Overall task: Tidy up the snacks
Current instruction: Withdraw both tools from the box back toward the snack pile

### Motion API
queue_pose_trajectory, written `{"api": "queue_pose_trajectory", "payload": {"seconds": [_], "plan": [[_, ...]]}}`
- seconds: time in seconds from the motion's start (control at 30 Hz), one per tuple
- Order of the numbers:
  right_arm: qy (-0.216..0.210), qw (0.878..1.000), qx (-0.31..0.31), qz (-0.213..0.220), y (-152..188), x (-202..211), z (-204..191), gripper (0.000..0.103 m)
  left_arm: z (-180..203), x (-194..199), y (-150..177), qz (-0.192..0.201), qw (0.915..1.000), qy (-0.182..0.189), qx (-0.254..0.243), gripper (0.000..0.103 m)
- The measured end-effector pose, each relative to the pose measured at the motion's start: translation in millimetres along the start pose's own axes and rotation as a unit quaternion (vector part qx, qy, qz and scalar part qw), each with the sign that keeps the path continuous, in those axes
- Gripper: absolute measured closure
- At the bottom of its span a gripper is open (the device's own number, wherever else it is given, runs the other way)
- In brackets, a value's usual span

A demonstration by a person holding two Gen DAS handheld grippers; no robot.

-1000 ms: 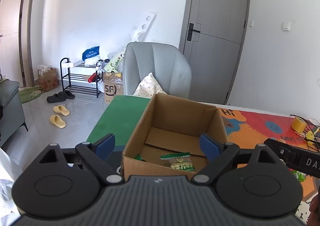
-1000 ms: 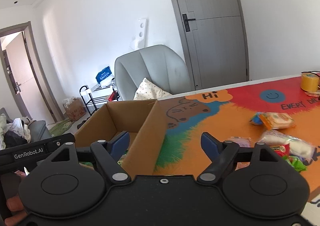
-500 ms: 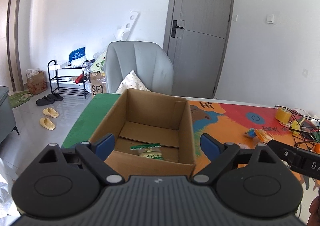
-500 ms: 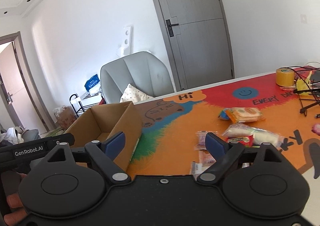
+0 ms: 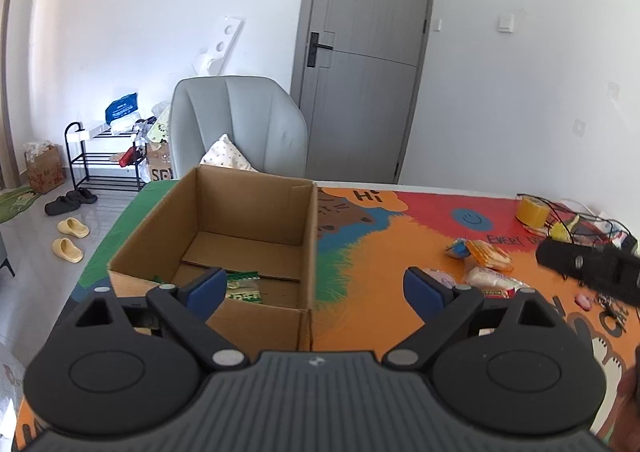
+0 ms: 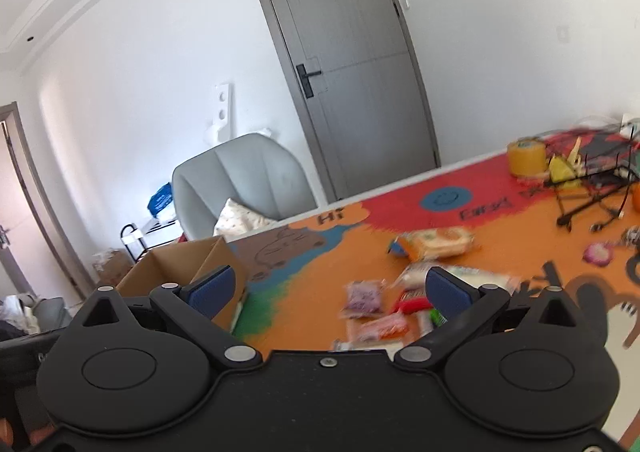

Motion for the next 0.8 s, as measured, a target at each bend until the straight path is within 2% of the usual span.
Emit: {"api": "queue_pose_trajectory", "payload": {"seconds": [0.1,0.33,0.5,0.8], "plan": [[0.028,0.999,0.018,0.016,-8.8,2.3,4.3,0.0,13.1,-5.6,3.0,-0.002,0.9998,0.01,-0.019,0.009],[0.055,0.997,0.049,0.01,-4.2,5.5,16.7,0.0,31.2,-18.7,10.9,-0.014,0.9994,0.022,-0.022,0.009],[0.054,0.998,0.042,-0.009,10.9,2.2,36.1,0.0,43.0,-21.4,10.9,-0.002,0.9994,0.025,-0.023,0.009],[0.053,0.998,0.012,-0.037,33.1,-11.2,68.4,0.002,74.4,-38.6,19.6,-0.014,0.998,0.038,-0.05,0.011]]}}
Point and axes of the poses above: each gripper's, at about its wrist camera, not at the fingertips, and x roughly against the way its jaws point, z to its right, y to its underside, the point moved 9 cm from there along -x, roughly the way its jaws point, and after that the axes turned 13 degrees about -x, right-handed, at the moved point
